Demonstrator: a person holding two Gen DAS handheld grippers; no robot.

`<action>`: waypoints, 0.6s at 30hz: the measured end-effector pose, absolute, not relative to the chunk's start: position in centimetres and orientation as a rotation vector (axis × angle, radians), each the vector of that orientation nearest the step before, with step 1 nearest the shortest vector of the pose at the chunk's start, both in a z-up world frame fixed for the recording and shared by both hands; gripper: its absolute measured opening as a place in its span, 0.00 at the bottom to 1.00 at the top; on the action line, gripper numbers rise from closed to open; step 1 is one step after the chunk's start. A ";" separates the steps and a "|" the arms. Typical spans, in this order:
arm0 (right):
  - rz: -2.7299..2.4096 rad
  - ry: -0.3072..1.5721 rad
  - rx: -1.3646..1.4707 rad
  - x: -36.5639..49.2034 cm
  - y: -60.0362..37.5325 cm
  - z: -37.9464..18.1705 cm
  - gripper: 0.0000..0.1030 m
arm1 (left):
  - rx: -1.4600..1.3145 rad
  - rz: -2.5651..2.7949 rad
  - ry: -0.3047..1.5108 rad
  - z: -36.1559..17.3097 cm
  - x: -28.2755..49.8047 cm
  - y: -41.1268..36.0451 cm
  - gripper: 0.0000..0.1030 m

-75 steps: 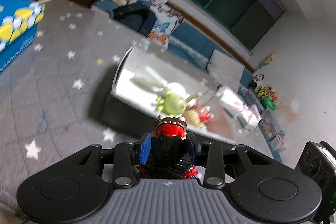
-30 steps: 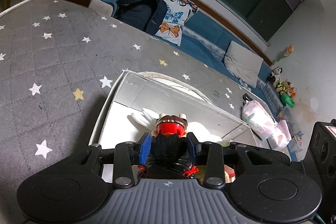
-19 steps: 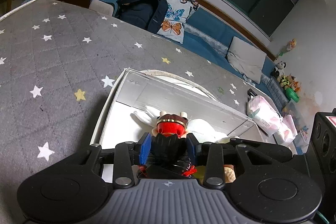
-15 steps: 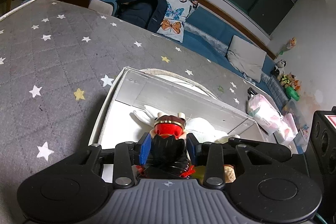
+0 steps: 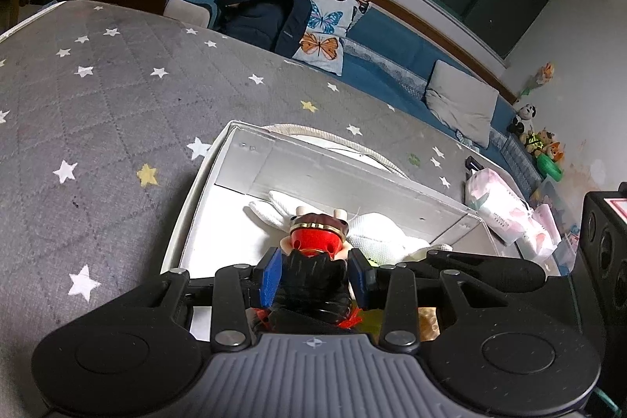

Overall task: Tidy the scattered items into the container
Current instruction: 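Lift the black-and-red figure with the left gripper into the box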

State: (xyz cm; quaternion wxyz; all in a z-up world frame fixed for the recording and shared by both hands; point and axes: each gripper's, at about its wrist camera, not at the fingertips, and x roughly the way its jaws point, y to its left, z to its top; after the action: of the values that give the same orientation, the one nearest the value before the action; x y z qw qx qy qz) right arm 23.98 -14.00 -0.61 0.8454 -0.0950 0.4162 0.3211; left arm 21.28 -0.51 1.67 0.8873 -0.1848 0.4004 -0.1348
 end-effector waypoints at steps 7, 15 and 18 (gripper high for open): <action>0.674 0.874 -0.205 23.9 -14.0 -0.6 0.54 | -0.383 -0.278 0.834 1.6 21.3 -0.5 0.38; 0.669 0.869 -0.208 23.7 -14.0 -0.5 0.56 | -0.391 -0.278 0.830 1.7 21.0 -0.3 0.38; 0.667 0.862 -0.203 23.6 -14.1 -0.4 0.61 | -0.392 -0.276 0.823 1.8 20.8 -0.2 0.38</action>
State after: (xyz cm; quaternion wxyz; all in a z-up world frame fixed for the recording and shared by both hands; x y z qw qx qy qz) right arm 23.61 -14.10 -0.38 0.8503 -0.0966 0.4092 0.3165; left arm 20.82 -0.25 1.77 0.8887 -0.1887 0.3962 -0.1331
